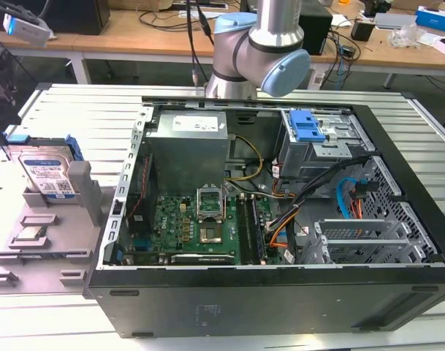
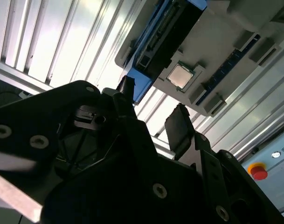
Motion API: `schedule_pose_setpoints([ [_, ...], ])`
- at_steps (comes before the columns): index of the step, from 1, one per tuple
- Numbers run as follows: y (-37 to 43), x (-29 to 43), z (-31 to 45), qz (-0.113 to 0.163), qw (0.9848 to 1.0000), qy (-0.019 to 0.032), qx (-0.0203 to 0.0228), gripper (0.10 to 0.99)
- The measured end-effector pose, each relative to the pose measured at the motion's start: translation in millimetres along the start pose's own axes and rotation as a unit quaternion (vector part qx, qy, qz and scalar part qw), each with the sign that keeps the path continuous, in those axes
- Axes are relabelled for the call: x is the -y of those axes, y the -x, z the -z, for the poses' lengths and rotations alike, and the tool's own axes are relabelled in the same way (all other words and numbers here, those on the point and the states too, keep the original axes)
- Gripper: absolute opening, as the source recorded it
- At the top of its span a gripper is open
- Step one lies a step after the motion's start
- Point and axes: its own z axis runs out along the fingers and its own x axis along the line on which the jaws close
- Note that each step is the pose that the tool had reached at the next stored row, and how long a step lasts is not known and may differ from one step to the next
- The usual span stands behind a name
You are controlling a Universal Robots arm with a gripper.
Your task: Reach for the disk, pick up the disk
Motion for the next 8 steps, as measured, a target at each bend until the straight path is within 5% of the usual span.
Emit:
schedule_pose_setpoints([
  [8,7.0,6.8,-18.9,0.005,1.0,0.0,-0.0002,0.545],
])
